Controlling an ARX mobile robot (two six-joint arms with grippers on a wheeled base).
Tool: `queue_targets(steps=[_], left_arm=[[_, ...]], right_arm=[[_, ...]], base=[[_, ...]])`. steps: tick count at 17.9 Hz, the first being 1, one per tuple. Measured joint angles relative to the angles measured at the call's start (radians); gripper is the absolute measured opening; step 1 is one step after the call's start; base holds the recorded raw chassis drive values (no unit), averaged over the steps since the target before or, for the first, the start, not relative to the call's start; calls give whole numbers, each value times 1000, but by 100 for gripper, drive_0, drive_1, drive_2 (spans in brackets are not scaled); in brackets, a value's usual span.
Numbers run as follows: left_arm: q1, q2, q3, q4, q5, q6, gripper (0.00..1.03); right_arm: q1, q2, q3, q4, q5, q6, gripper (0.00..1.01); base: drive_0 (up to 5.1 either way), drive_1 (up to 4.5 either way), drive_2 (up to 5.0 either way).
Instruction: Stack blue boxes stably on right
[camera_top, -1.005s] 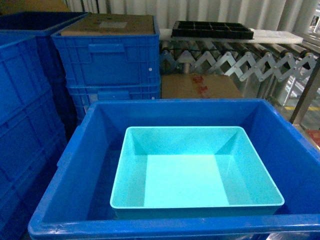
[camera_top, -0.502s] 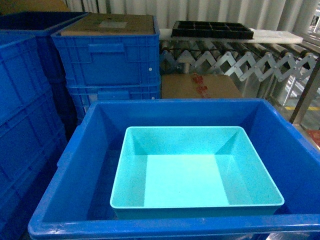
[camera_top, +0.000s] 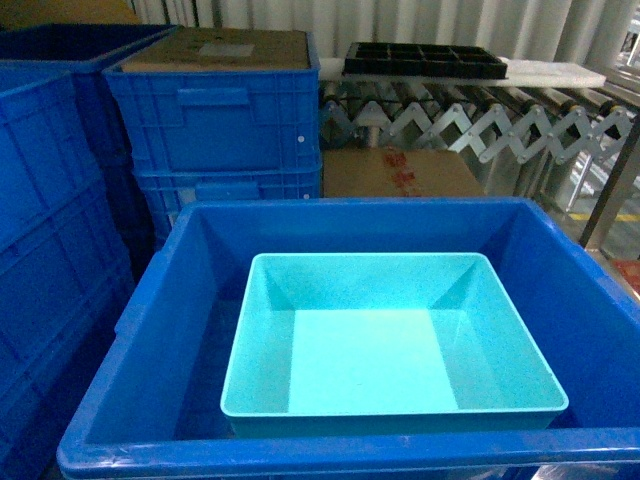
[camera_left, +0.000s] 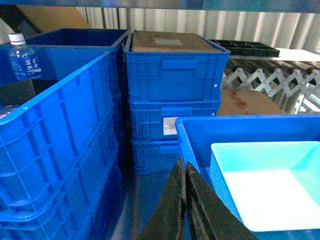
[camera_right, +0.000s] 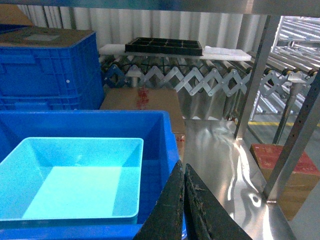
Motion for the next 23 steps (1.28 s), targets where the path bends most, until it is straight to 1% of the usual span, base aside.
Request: queue_targets(steps=[2,3,4,7,9,10,11,12,23], left_arm=[[0,0,0,0,1,0,2],[0,0,0,0,0,-1,2],[0,0,0,0,0,0,13],[0,0,0,0,0,0,51],[0,0,0,0,0,0,79],[0,0,0,0,0,0,92],[0,0,0,0,0,0,100],[0,0,0,0,0,0,97],[0,0,0,0,0,0,98]], right_arm=[[0,0,0,0,0,0,2],[0,0,0,0,0,0,4],[0,0,0,0,0,0,14],[0,0,0,0,0,0,53],[0,0,0,0,0,0,82],[0,0,0,0,0,0,95],[0,0,0,0,0,0,99],[0,0,0,0,0,0,97],[0,0,0,0,0,0,98]], base=[[0,0,0],[0,0,0],[0,0,0],[0,0,0],[0,0,0],[0,0,0],[0,0,0],[0,0,0],[0,0,0]])
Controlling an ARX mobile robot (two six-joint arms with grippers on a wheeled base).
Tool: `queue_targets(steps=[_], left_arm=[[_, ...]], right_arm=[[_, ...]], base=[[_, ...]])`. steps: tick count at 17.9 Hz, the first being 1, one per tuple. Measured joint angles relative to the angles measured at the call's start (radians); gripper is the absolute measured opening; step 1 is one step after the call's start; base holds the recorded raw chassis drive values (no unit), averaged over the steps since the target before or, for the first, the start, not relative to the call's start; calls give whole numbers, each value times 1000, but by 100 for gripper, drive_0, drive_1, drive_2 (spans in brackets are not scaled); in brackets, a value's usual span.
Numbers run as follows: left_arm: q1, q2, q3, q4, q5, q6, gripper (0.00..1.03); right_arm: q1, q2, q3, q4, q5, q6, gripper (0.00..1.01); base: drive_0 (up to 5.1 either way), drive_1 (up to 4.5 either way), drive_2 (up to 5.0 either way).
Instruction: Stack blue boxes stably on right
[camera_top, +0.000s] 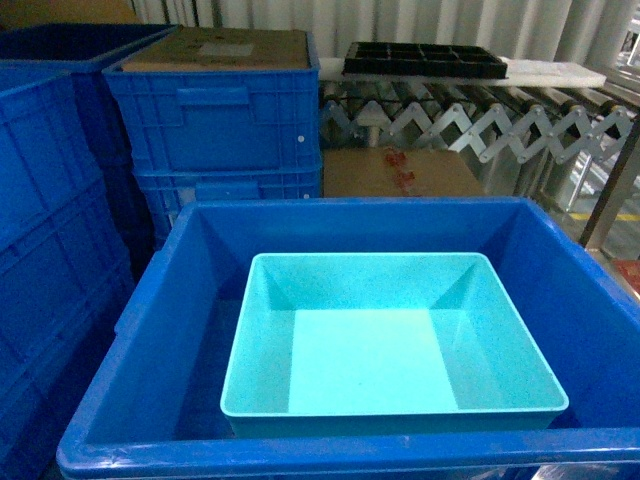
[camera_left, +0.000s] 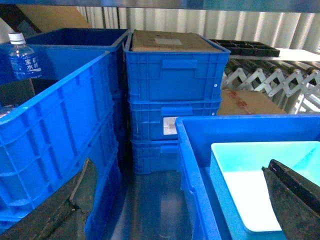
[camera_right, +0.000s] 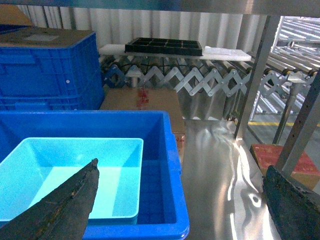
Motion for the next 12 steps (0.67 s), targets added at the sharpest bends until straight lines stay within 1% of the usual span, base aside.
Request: queue_targets(steps=[12], left_arm=[[0,0,0,0,0,0,98]], right_arm=[[0,0,0,0,0,0,98]], base=[[0,0,0]])
